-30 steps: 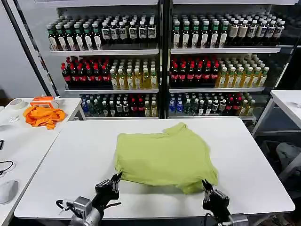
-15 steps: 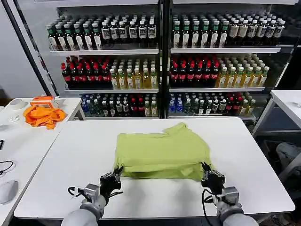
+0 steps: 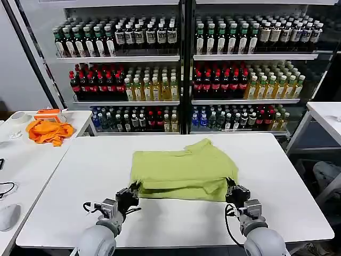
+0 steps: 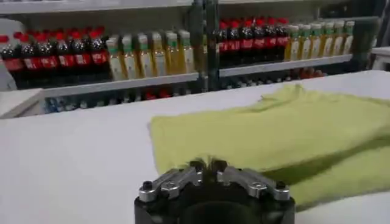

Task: Fold and organize the clothes.

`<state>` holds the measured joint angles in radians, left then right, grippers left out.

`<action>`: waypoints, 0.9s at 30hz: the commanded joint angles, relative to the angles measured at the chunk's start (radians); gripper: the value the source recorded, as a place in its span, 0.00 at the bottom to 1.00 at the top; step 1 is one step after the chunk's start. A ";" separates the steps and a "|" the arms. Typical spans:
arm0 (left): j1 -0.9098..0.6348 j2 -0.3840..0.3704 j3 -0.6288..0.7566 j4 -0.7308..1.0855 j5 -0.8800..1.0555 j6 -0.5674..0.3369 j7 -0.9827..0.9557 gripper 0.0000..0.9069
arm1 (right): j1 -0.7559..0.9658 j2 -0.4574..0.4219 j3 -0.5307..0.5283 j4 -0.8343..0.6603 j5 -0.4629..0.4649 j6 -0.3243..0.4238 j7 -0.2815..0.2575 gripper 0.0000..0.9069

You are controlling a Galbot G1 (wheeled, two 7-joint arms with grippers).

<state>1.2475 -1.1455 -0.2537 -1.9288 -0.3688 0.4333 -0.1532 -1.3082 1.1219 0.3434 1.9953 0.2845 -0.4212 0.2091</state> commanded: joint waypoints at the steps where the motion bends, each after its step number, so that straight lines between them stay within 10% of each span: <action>1: -0.009 -0.004 0.002 0.014 0.000 -0.004 -0.002 1.00 | 0.023 0.008 -0.011 -0.021 -0.011 -0.010 0.002 1.00; 19: 0.050 -0.039 -0.026 0.020 0.002 -0.003 -0.014 1.00 | -0.126 -0.007 0.114 0.031 0.086 0.005 0.023 1.00; 22: 0.033 -0.045 -0.018 0.039 0.006 -0.003 -0.013 0.58 | -0.102 -0.004 0.109 0.003 0.111 -0.007 0.029 1.00; 23: 0.030 -0.047 -0.015 0.042 0.008 -0.003 -0.013 0.30 | -0.098 -0.004 0.108 -0.006 0.112 -0.009 0.029 1.00; 27: 0.019 -0.052 -0.008 0.059 0.015 -0.007 -0.014 0.03 | -0.083 -0.001 0.091 -0.037 0.120 -0.015 0.031 0.89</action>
<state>1.2723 -1.1935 -0.2634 -1.8890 -0.3562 0.4254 -0.1683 -1.3935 1.1267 0.4203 1.9850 0.3911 -0.4340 0.2449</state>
